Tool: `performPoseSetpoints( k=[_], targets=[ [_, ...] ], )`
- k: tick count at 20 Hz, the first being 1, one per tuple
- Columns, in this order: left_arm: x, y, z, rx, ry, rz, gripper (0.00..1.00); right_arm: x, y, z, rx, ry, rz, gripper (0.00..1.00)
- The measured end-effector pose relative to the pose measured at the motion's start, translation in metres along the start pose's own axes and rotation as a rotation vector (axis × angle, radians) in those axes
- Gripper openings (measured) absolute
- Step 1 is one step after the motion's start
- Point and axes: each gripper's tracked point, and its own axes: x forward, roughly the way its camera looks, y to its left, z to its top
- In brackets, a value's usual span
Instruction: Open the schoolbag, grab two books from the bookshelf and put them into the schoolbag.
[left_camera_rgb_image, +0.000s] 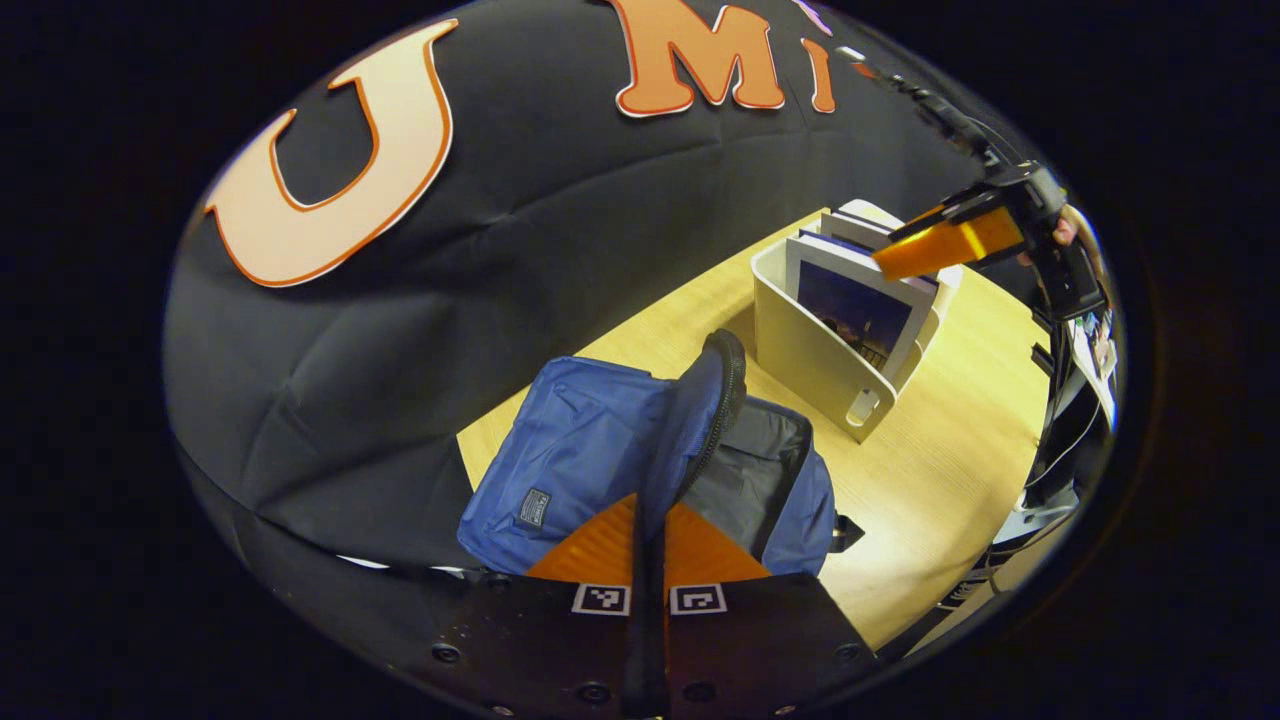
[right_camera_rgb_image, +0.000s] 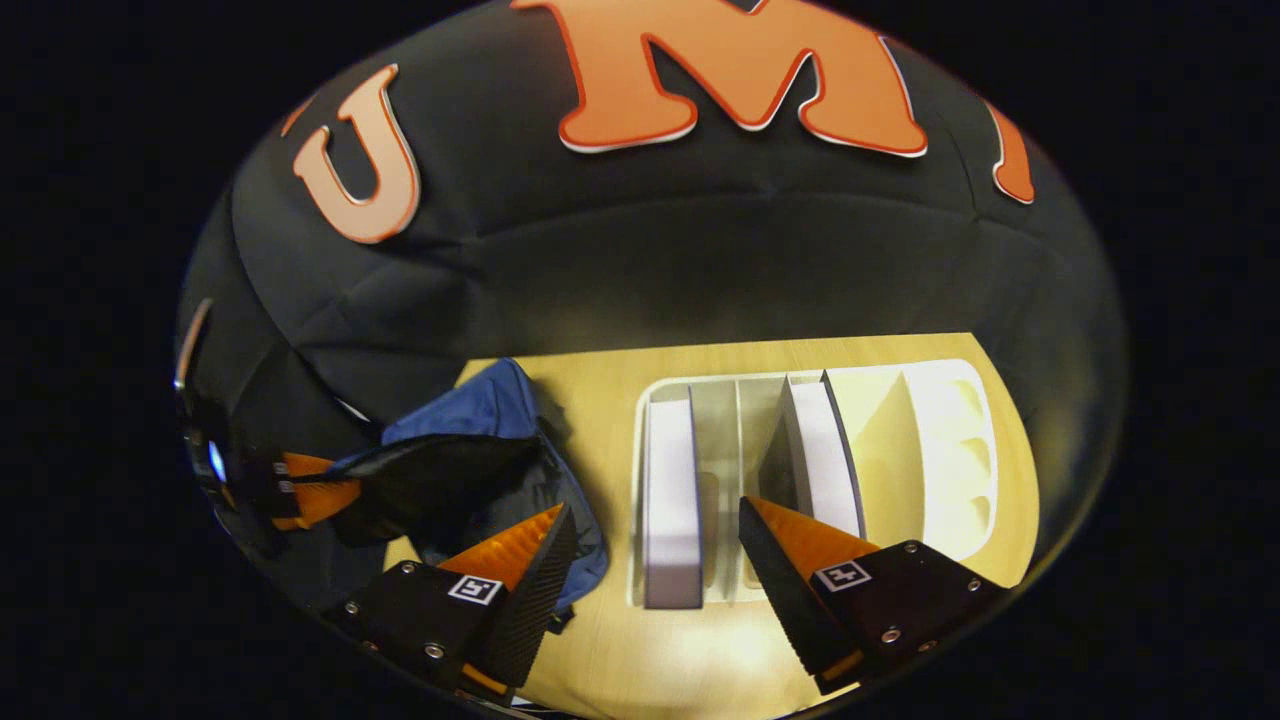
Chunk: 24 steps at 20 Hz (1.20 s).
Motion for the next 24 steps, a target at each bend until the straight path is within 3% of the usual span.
performPoseSetpoints(
  k=[4, 7, 8, 9, 10, 13, 15, 17, 18, 19, 24],
  targets=[
    [0.001, 0.004, 0.001, -0.009, -0.01, -0.008, 0.0, 0.03, 0.015, -0.01, 0.008, 0.097, 0.02, 0.97],
    [0.001, 0.005, 0.0, -0.008, -0.008, -0.015, 0.0, 0.041, 0.01, -0.013, -0.013, 0.129, -0.031, 0.97],
    [0.002, 0.006, -0.001, -0.006, -0.007, -0.017, 0.0, 0.043, 0.01, -0.016, -0.01, 0.141, -0.033, 0.9],
    [0.002, 0.006, -0.001, -0.004, -0.006, -0.018, 0.0, 0.044, 0.009, -0.018, -0.007, 0.155, -0.039, 0.77],
    [0.003, 0.006, 0.0, -0.001, -0.004, -0.019, 0.0, 0.046, 0.005, -0.02, -0.012, 0.168, -0.058, 0.84],
    [0.004, 0.006, 0.002, 0.002, -0.002, -0.022, 0.0, 0.051, -0.008, -0.033, -0.032, 0.234, -0.104, 0.74],
    [0.005, 0.006, 0.001, 0.001, 0.0, -0.025, 0.0, 0.055, -0.012, -0.038, -0.028, 0.259, -0.107, 0.43],
    [0.004, 0.006, 0.0, -0.004, 0.0, -0.027, 0.0, 0.051, -0.013, -0.036, -0.012, 0.261, -0.1, 0.39],
    [0.005, 0.006, 0.0, -0.006, -0.002, -0.028, 0.0, 0.048, -0.012, -0.032, -0.004, 0.253, -0.094, 0.48],
    [0.004, 0.005, 0.0, -0.009, -0.001, -0.029, 0.0, 0.045, -0.014, -0.028, 0.0, 0.246, -0.089, 0.37],
    [0.007, 0.006, -0.003, -0.02, 0.004, -0.038, 0.0, 0.002, -0.027, 0.006, 0.05, 0.122, -0.059, 0.36]
  ],
)
